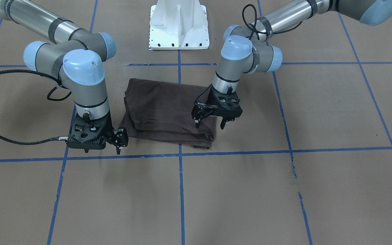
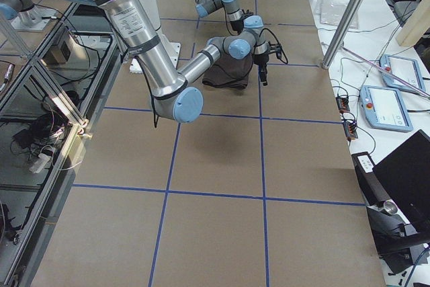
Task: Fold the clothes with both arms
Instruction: 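Open the right gripper and raise it away while the left gripper releases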
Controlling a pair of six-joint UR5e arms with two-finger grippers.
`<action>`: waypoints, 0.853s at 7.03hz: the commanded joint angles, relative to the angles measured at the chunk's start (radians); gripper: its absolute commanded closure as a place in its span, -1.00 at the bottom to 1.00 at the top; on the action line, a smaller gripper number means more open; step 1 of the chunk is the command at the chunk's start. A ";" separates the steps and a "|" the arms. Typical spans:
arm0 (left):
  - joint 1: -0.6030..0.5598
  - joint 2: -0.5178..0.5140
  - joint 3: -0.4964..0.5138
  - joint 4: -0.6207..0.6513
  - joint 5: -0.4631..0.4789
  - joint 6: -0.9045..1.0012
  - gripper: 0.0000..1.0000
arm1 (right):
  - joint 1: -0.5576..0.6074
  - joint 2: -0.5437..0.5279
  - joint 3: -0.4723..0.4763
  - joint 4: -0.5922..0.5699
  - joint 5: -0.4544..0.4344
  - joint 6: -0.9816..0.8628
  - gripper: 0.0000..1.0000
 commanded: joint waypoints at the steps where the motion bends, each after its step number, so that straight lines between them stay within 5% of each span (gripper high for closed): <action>1: 0.001 -0.040 0.069 0.000 0.002 0.014 -1.00 | 0.001 -0.003 0.016 0.000 0.002 0.002 -1.00; 6: -0.103 -0.061 0.172 -0.010 0.056 0.149 -1.00 | 0.001 -0.005 0.018 0.000 0.003 0.008 -1.00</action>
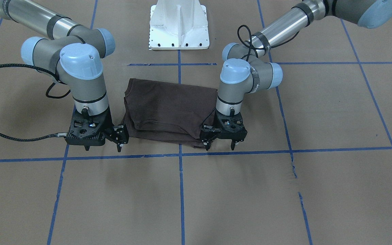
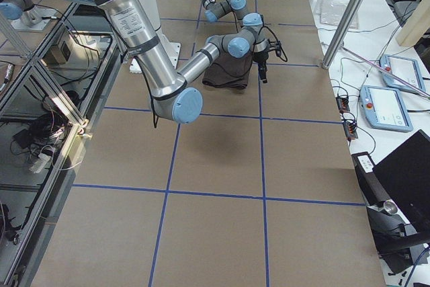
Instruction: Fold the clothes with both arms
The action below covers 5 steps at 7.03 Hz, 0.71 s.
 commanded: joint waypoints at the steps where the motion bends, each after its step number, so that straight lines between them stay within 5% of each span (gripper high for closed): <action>1: -0.040 0.024 0.004 0.000 0.001 0.065 -1.00 | 0.000 -0.003 0.001 0.001 0.000 0.004 -1.00; 3: -0.056 0.033 -0.077 0.012 -0.008 0.084 -1.00 | 0.000 -0.019 0.031 -0.001 0.008 0.006 -1.00; 5: -0.104 0.185 -0.326 0.083 -0.084 0.192 -1.00 | 0.052 -0.154 0.189 -0.015 0.115 -0.047 -1.00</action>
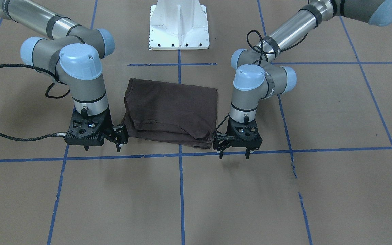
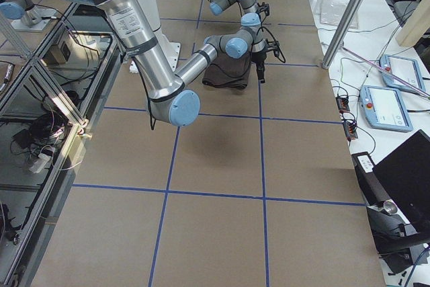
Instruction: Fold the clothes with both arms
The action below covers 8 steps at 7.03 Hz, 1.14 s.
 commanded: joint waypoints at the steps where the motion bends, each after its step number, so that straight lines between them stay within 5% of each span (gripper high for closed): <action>1: -0.086 0.209 -0.306 0.101 -0.078 0.187 -1.00 | 0.094 -0.179 0.161 -0.009 0.105 -0.147 -1.00; 4: -0.420 0.576 -0.548 0.128 -0.312 0.778 -1.00 | 0.395 -0.489 0.252 -0.006 0.302 -0.561 -1.00; 6: -0.639 0.745 -0.496 0.138 -0.544 0.998 -1.00 | 0.576 -0.646 0.255 -0.006 0.485 -0.708 -1.00; 8: -0.804 0.772 -0.330 0.131 -0.617 1.001 -1.00 | 0.624 -0.861 0.245 0.003 0.502 -0.711 -1.00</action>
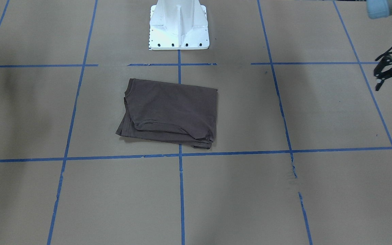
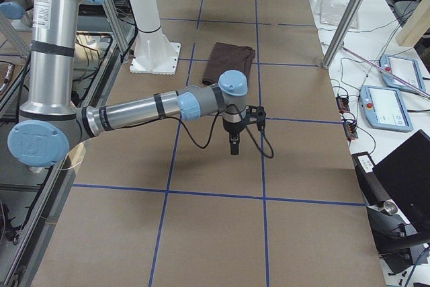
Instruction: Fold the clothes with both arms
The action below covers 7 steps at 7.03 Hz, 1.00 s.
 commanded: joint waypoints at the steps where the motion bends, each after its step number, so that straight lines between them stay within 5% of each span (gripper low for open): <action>1: -0.160 0.031 0.130 0.001 -0.160 0.019 -1.00 | 0.102 -0.155 -0.024 0.009 0.029 -0.011 -1.00; 3: -0.163 0.086 0.159 0.001 -0.186 0.091 -1.00 | 0.072 -0.086 -0.013 -0.136 0.022 -0.049 -1.00; 5: -0.191 0.123 0.164 0.051 -0.187 0.186 -1.00 | 0.185 -0.057 0.004 -0.305 0.012 -0.440 -1.00; 7: -0.191 0.109 0.153 0.147 -0.195 0.180 -1.00 | 0.184 -0.057 0.045 -0.397 -0.052 -0.457 -1.00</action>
